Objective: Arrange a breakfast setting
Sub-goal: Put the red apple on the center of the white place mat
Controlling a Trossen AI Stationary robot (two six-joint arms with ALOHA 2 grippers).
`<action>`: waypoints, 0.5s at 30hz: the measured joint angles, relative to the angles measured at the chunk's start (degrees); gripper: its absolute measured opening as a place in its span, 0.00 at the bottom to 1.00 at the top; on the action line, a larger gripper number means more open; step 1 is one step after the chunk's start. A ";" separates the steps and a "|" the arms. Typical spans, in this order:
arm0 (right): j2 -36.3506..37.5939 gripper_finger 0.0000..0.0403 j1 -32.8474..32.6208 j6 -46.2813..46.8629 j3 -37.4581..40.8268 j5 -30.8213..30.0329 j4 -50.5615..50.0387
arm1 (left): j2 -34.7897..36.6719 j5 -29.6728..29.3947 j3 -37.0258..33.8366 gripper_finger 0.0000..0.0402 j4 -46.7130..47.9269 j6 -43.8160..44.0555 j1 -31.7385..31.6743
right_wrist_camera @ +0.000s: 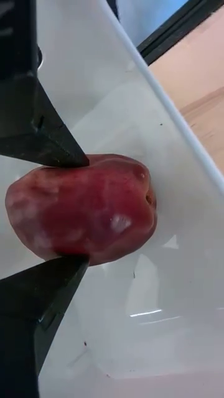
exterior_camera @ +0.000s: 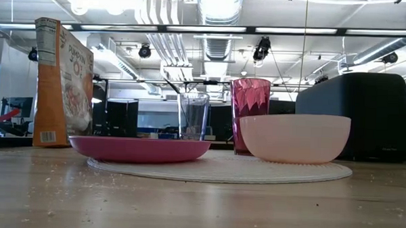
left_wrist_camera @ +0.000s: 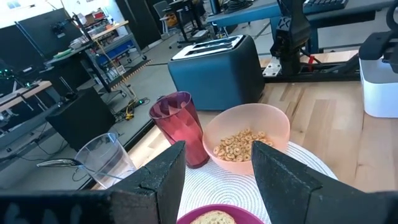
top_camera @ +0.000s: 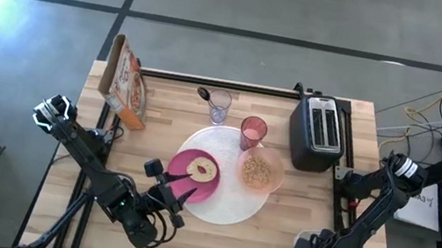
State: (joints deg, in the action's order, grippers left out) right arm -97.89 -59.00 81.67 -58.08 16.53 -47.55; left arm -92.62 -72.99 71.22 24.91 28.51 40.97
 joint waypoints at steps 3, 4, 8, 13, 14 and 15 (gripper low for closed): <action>-0.04 0.49 0.00 -1.74 0.03 0.12 -0.05 | 0.00 -0.01 -0.02 0.41 -0.04 0.00 -0.02; 0.10 0.46 0.01 -2.15 0.09 0.21 -0.04 | 0.00 0.00 -0.01 0.41 -0.04 0.00 -0.04; 2.14 0.40 0.02 -3.59 0.24 0.33 -0.04 | 0.00 -0.02 0.00 0.41 -0.07 -0.49 -0.13; 7.60 0.40 0.02 -3.70 0.24 0.51 0.15 | 0.00 -0.02 0.00 0.41 -0.08 -2.03 -0.22; 8.97 0.40 0.02 -3.67 0.35 0.49 0.17 | 0.00 -0.02 0.00 0.41 -0.09 -2.27 -0.22; 10.36 0.40 0.00 -3.53 0.46 0.33 0.16 | 0.00 -0.02 0.03 0.41 -0.09 -2.46 -0.22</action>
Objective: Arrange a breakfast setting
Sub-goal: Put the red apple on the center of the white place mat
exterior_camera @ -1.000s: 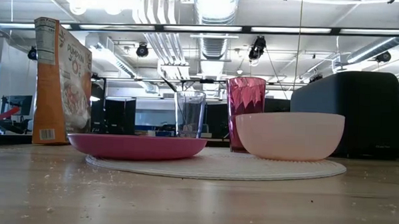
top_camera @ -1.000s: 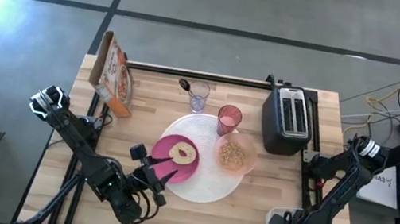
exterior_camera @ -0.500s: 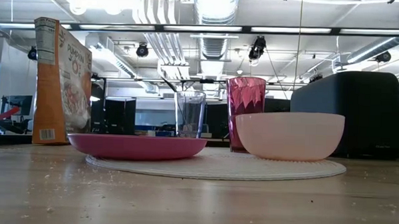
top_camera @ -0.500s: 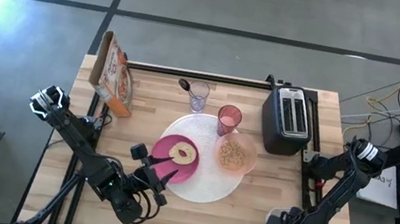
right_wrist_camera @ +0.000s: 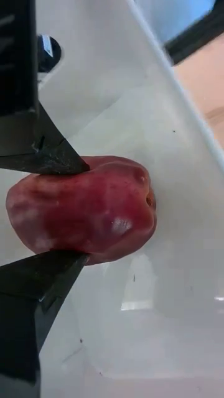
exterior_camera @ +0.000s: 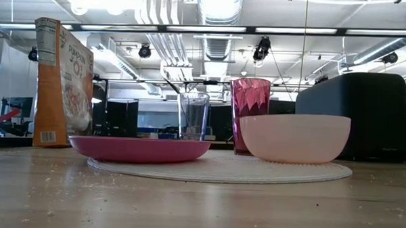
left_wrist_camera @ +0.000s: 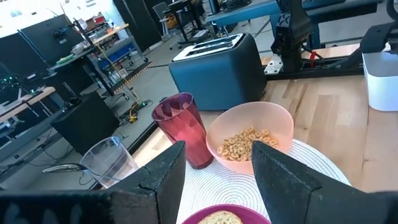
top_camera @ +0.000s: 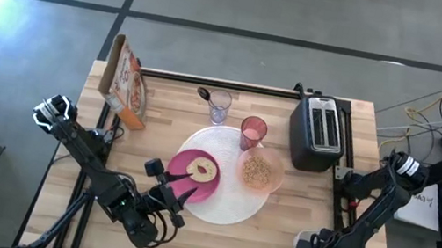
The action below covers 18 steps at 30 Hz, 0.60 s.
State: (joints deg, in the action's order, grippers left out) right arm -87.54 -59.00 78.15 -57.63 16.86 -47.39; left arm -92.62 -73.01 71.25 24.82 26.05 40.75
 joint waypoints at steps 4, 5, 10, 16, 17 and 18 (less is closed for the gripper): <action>5.99 0.40 -0.04 0.55 0.11 -0.35 -0.39 | 0.00 0.00 0.27 0.41 -0.20 -0.05 0.00; 7.55 0.40 -0.04 0.69 0.03 -0.33 -0.25 | 0.00 0.00 0.27 0.41 -0.22 -0.03 0.00; 15.02 0.40 -0.02 2.30 0.03 -0.35 -0.25 | 0.00 0.00 0.27 0.41 -0.48 0.11 0.00; 23.14 0.40 0.00 6.15 -0.06 -6.78 -0.64 | 0.00 0.02 0.27 0.41 -0.85 0.14 0.00; 24.21 0.40 0.00 6.35 -0.06 -8.74 -0.66 | 0.00 0.02 0.27 0.41 -0.85 0.14 0.00; 25.12 0.40 0.00 6.45 -0.06 -10.55 -0.64 | 0.00 0.02 0.27 0.41 -0.85 0.14 0.00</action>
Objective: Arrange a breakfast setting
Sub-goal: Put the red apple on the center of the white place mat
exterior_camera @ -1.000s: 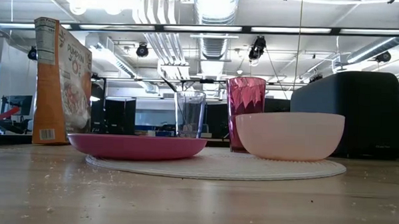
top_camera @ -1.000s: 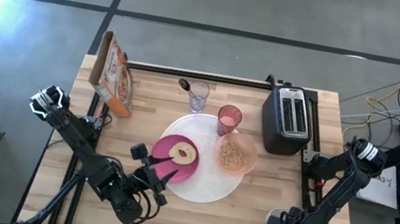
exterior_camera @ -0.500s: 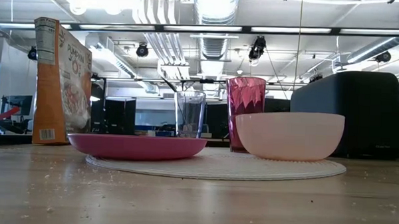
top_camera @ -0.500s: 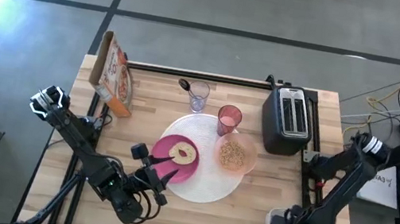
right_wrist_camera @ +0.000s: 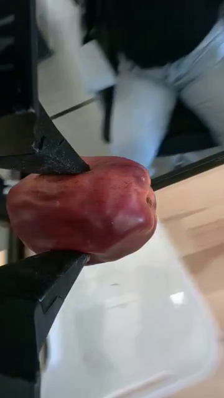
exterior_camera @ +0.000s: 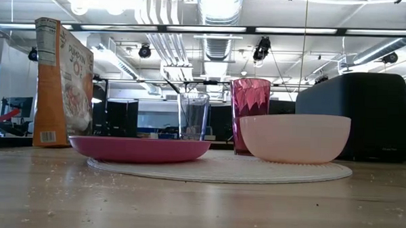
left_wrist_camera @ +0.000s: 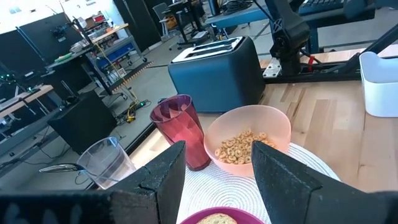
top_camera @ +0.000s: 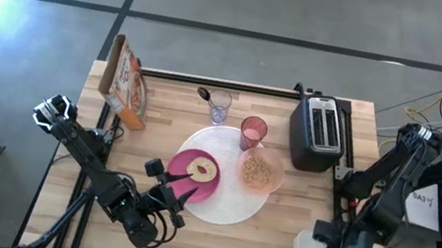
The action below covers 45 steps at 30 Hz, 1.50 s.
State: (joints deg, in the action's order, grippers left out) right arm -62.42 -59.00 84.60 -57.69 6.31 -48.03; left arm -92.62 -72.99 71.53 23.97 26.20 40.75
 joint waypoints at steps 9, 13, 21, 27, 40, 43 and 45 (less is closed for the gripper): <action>2.63 0.40 0.07 -19.21 -0.07 -35.11 0.63 | 0.00 -0.02 0.00 0.41 0.02 -0.81 0.00; 0.52 0.42 1.76 -30.86 -0.07 -52.80 3.68 | 0.00 -0.02 0.00 0.41 0.02 -1.60 -0.07; -7.92 0.41 11.92 -39.67 -0.11 -65.09 14.24 | 0.00 -0.35 0.00 0.41 -0.63 -1.62 -0.69; -15.05 0.41 20.96 -43.70 -0.11 -66.59 22.41 | 0.00 -4.96 0.00 0.41 -0.92 -1.27 -0.76; -23.29 0.41 35.38 -44.71 -0.13 -65.90 36.06 | 0.27 -5.11 0.00 0.41 -0.56 0.81 -0.94; -24.65 0.41 37.67 -44.74 -0.17 -65.89 37.70 | 0.61 -5.13 0.00 0.41 -0.32 0.85 -1.03; -25.60 0.41 39.03 -44.69 -0.17 -65.90 38.25 | 0.61 -5.11 0.00 0.41 0.00 0.85 -1.03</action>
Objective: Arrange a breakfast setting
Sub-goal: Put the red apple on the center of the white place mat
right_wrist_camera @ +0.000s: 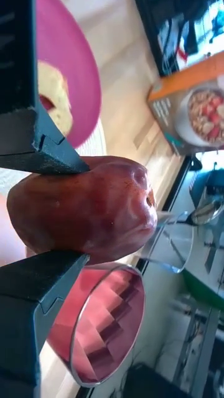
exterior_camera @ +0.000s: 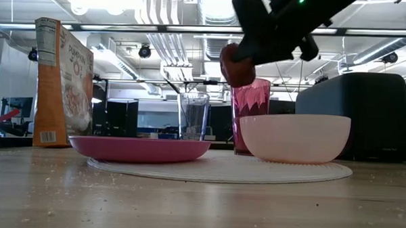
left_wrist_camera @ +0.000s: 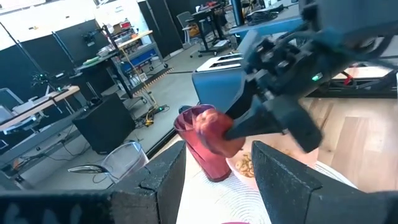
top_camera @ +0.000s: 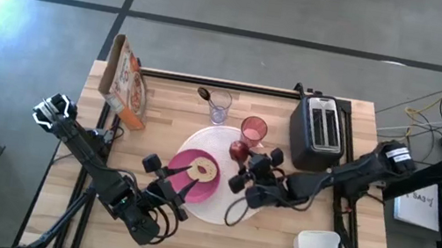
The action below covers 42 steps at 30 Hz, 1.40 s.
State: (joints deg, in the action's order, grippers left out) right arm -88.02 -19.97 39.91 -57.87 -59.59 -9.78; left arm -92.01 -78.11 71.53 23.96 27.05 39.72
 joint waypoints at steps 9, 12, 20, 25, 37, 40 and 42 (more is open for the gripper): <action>-3.26 0.41 4.64 0.08 0.00 0.04 2.47 | 0.09 0.00 0.00 0.41 0.58 0.00 -0.10; -4.15 0.41 6.14 -0.01 -0.01 0.04 3.23 | 0.09 0.00 0.00 0.41 0.58 0.00 -0.11; -8.33 0.41 9.37 -0.29 -0.02 2.89 8.15 | 0.18 -0.87 -0.01 0.41 0.69 0.02 -0.11; -10.98 0.41 10.89 -1.37 0.00 2.98 10.60 | 0.26 -0.92 -0.02 0.41 0.79 0.02 -0.09; -13.17 0.42 12.13 -0.50 -0.03 5.08 12.33 | 0.26 -0.94 -0.02 0.41 1.00 0.02 -0.10; -14.32 0.42 12.13 -0.47 -0.02 6.03 13.74 | 0.26 -0.94 -0.02 0.41 0.99 0.02 -0.11; -14.89 0.42 12.15 -0.51 0.00 7.07 14.71 | 0.28 -0.94 -0.02 0.41 0.99 0.03 -0.10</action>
State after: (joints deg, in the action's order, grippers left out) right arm -102.90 -7.81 39.40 -57.87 -52.53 4.93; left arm -91.72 -79.05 71.50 24.95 27.08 39.63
